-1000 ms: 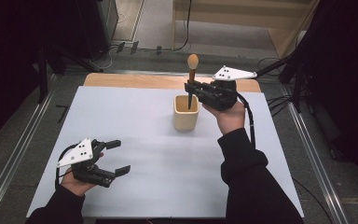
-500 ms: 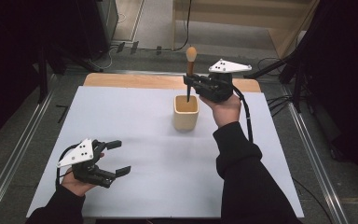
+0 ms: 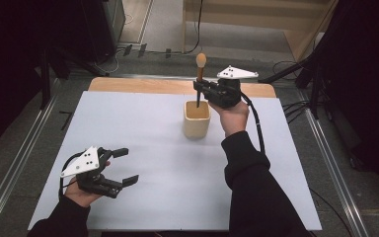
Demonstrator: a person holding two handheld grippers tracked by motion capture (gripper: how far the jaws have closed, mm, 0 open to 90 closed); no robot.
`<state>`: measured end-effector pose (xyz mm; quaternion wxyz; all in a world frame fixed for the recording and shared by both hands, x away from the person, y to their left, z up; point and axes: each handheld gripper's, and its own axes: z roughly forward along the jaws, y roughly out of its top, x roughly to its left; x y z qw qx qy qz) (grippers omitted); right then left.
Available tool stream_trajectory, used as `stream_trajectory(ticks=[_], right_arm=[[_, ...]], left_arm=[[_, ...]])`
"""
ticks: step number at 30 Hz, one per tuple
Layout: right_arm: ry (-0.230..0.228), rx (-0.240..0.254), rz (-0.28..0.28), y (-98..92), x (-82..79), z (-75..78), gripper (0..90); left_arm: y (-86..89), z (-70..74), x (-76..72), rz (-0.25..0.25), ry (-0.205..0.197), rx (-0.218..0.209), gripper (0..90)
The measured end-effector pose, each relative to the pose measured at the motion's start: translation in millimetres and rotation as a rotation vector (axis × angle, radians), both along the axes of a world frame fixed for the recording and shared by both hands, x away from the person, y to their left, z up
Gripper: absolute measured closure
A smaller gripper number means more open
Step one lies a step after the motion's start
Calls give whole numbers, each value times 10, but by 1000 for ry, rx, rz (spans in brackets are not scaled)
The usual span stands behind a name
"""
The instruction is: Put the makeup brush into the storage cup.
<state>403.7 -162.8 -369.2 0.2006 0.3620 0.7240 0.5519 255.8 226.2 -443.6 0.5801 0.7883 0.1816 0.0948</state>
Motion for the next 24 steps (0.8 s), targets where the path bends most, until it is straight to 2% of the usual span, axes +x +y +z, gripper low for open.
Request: stream_trajectory(ticks=[9, 14, 20, 24], right_arm=[[16, 0, -13, 15, -11, -198, 789], [4, 1, -24, 24, -25, -262, 789], [30, -5, -32, 12, -25, -358, 789], [28, -5, -37, 17, -32, -395, 789]], left_arm=[[3, 3, -3, -1, 1, -8, 115], [3, 1, 2, -4, 3, -4, 115], [-2, 1, -1, -8, 2, -5, 114], [-1, 0, 1, -7, 4, -5, 114]])
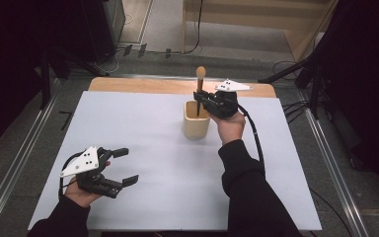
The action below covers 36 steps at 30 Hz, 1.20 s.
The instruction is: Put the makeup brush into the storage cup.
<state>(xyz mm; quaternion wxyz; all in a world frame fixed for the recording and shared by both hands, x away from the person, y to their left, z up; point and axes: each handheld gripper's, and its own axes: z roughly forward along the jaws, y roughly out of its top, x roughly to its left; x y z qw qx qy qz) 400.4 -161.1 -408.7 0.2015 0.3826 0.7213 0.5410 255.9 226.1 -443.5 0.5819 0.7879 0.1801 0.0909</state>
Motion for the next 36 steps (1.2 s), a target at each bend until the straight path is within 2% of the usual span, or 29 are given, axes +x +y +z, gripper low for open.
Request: stream_trajectory(ticks=[9, 16, 27, 30, 31, 33, 36], right_arm=[[19, 13, -9, 7, 15, -99, 788], [33, -3, -3, 27, 5, -160, 787], [46, -1, 4, 55, 9, -174, 776], [42, 4, 20, 38, 20, -180, 442], [49, 13, 20, 31, 24, -183, 357], [67, 31, 37, 11, 15, -182, 325], [57, -12, 42, 12, -26, -165, 282]], left_arm=[[-8, -3, -5, -3, 4, 3, 116], [-7, -3, -3, -5, 7, 0, 116], [-3, -3, -1, -6, 8, -1, 116], [0, 0, -1, -5, 5, -3, 115], [0, -2, 0, -5, 6, -5, 116], [0, -3, 2, -5, 8, 0, 115], [-5, -2, 0, -5, 8, 0, 116]])
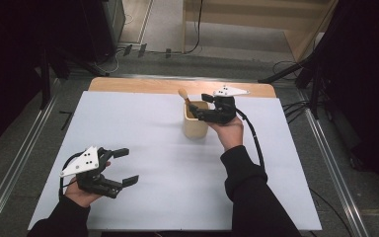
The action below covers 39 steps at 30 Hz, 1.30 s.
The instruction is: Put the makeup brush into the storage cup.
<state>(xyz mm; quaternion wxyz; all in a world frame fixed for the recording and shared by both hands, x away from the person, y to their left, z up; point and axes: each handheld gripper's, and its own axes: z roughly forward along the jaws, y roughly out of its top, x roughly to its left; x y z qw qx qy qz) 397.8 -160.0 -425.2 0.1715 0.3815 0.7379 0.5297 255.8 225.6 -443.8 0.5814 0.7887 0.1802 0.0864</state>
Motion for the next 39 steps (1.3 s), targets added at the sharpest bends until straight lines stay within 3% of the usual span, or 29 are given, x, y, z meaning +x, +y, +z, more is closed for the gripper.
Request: stream_trajectory(ticks=[3, 6, 9, 20, 26, 36, 39], right_arm=[[-20, 12, -8, -19, -55, 0, 241], [-6, 35, 20, -58, -97, -17, 244], [-20, 1, 35, -62, -138, -13, 243], [-56, 29, 71, -146, -393, 28, 222], [-76, 16, 87, -156, -501, 37, 219], [-75, 26, 115, -188, -699, -16, 219], [-79, 49, 125, -202, -768, -33, 218]], left_arm=[[0, 0, -1, 1, 1, -1, 115], [3, -3, 4, 3, 4, -2, 115], [3, -4, 6, 2, 4, -2, 115], [6, -3, 6, 6, 4, -1, 115], [9, 0, 5, 10, 3, -2, 115], [19, 3, 4, 14, -5, -7, 118], [18, 3, 2, 15, -4, -10, 119]])
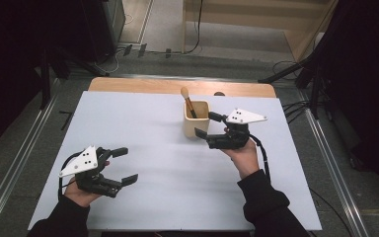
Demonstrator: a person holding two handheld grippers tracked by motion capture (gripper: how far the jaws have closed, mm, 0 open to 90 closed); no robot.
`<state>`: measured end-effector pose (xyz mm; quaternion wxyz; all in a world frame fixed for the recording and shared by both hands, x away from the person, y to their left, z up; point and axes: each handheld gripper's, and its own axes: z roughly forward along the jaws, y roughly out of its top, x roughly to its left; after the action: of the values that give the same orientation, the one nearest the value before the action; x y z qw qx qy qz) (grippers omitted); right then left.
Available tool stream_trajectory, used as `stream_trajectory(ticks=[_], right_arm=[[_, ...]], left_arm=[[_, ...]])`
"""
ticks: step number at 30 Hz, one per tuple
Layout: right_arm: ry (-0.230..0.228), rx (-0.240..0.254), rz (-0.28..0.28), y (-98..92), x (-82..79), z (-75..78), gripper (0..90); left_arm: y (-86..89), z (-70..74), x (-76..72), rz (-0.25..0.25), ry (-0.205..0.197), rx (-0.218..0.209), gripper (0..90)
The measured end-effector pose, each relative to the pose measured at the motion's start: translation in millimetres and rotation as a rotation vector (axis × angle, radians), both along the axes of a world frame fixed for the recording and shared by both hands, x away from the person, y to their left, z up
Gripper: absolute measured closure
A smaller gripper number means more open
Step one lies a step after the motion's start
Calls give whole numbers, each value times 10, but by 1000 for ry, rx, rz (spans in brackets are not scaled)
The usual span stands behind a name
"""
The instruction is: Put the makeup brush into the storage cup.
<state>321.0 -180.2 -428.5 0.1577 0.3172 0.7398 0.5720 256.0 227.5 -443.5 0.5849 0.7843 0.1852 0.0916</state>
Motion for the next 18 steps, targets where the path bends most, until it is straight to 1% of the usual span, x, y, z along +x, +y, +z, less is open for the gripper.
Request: stream_trajectory(ticks=[7, 9, 10, 11, 14, 18], right_arm=[[-8, 20, 15, -27, -141, -28, 218], [-1, 25, 22, -26, -173, -32, 210], [-3, 24, 31, -27, -194, -33, 204], [-16, 20, 33, -33, -214, -37, 203], [-23, 29, 43, -63, -273, -52, 202], [-27, 25, 57, -109, -346, -81, 202]], left_arm=[[-1, 4, -4, 2, -4, 0, 118], [-1, 2, -4, 1, -1, 2, 118], [0, 2, -3, 1, -3, 2, 118], [1, 2, -2, 1, -4, -1, 118], [4, 4, 0, 4, -3, 0, 118], [6, 7, -4, 4, -10, -1, 118]])
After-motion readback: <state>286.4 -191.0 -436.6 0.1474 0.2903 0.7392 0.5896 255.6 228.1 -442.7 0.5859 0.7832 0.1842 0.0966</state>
